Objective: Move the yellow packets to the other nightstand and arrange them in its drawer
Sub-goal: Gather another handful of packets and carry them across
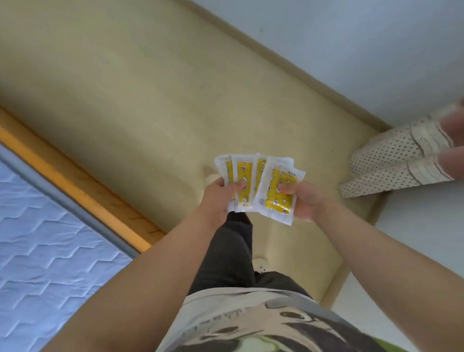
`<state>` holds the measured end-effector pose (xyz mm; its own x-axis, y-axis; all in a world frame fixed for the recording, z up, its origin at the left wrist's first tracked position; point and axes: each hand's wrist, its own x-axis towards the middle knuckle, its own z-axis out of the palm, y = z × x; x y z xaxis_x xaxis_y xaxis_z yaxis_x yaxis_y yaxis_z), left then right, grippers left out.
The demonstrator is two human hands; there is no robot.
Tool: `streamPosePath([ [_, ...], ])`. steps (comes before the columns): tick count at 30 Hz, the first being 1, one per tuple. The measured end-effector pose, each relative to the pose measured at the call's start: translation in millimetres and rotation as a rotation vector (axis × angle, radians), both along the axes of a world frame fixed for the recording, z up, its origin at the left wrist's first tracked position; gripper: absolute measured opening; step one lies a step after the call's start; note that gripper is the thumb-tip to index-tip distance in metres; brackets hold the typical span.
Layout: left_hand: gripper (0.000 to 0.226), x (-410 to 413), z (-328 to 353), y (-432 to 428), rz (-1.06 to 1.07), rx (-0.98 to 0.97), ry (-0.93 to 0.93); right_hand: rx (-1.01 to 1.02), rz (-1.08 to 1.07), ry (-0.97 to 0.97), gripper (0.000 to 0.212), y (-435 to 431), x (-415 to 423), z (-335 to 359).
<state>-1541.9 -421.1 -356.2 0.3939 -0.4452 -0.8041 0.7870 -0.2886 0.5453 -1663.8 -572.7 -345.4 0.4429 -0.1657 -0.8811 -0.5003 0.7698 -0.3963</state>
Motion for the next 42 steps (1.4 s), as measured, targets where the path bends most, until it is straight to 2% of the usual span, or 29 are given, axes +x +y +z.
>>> streamPosePath([
  [8, 0.018, 211.3, 3.4, -43.6, 0.191, -0.012, -0.059, -0.002, 0.106, 0.016, 0.021, -57.7, 235.2, -3.7],
  [16, 0.016, 393.0, 10.2, -39.6, 0.391, 0.036, -0.090, 0.070, 0.259, -0.079, 0.033, -62.8, 451.4, -0.3],
  [19, 0.027, 456.4, 8.4, -30.5, 0.491, 0.034, -0.081, 0.067, 0.348, -0.098, 0.041, -61.4, 530.4, -6.3],
  [22, 0.033, 532.5, 5.2, -16.7, 0.598, 0.055, -0.075, 0.052, 0.413, -0.084, 0.041, -51.1, 625.2, -11.3],
  [27, 0.015, 678.5, 3.6, 5.0, 0.775, 0.065, -0.090, 0.014, 0.537, -0.058, 0.038, -25.0, 799.7, -14.4],
  [31, 0.014, 783.7, 8.2, 25.7, 0.898, 0.098, -0.067, 0.009, 0.676, -0.039, 0.035, 0.0, 929.9, -2.7],
  [39, 0.011, 928.6, 17.1, 90.7, 1.162, 0.174, 0.034, -0.111, 0.995, 0.005, 0.039, 81.1, 1121.8, 3.9],
  [42, 0.020, 982.0, 16.5, 128.3, 1.283, 0.188, 0.075, -0.180, 1.085, 0.012, 0.038, 124.0, 1190.2, 2.9],
])
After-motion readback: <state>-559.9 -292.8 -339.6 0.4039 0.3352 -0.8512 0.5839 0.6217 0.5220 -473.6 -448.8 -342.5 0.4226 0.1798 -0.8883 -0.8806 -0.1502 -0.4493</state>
